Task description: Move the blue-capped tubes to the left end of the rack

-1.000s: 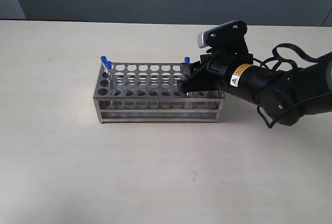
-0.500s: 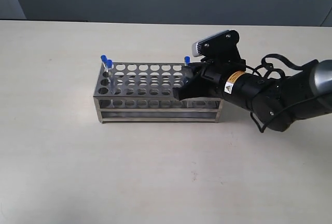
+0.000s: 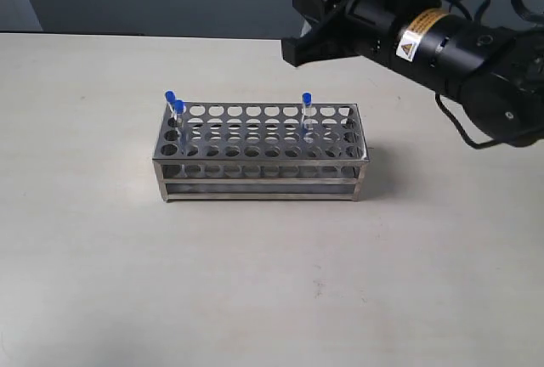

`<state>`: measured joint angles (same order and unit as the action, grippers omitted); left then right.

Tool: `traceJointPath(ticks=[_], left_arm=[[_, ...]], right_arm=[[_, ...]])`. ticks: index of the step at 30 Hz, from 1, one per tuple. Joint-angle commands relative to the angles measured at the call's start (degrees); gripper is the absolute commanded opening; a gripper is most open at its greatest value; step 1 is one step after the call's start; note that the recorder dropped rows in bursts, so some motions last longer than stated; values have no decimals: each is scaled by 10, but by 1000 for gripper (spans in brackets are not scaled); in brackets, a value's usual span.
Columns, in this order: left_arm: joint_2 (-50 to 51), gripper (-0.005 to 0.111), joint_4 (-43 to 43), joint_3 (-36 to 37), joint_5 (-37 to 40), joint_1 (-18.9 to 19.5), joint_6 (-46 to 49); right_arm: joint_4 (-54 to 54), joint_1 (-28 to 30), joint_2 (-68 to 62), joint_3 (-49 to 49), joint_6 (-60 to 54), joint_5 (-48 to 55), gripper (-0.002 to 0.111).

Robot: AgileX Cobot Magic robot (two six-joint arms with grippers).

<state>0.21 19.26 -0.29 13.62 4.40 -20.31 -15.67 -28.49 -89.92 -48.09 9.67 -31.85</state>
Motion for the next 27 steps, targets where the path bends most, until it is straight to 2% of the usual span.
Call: traceJointPath(ticks=[1, 13, 21, 27], left_arm=[[-2, 0, -2, 2, -2, -5, 1], [-2, 0, -2, 2, -2, -5, -1], [-2, 0, -2, 2, -2, -5, -1], [-2, 0, -2, 2, -2, -5, -1]], right_arm=[[-93, -18, -23, -45, 88, 7, 0], [-123, -128, -160, -133, 106, -3, 0], [-132, -143, -218, -192, 106, 14, 0], [-138, -143, -240, -197, 115, 19, 0]])
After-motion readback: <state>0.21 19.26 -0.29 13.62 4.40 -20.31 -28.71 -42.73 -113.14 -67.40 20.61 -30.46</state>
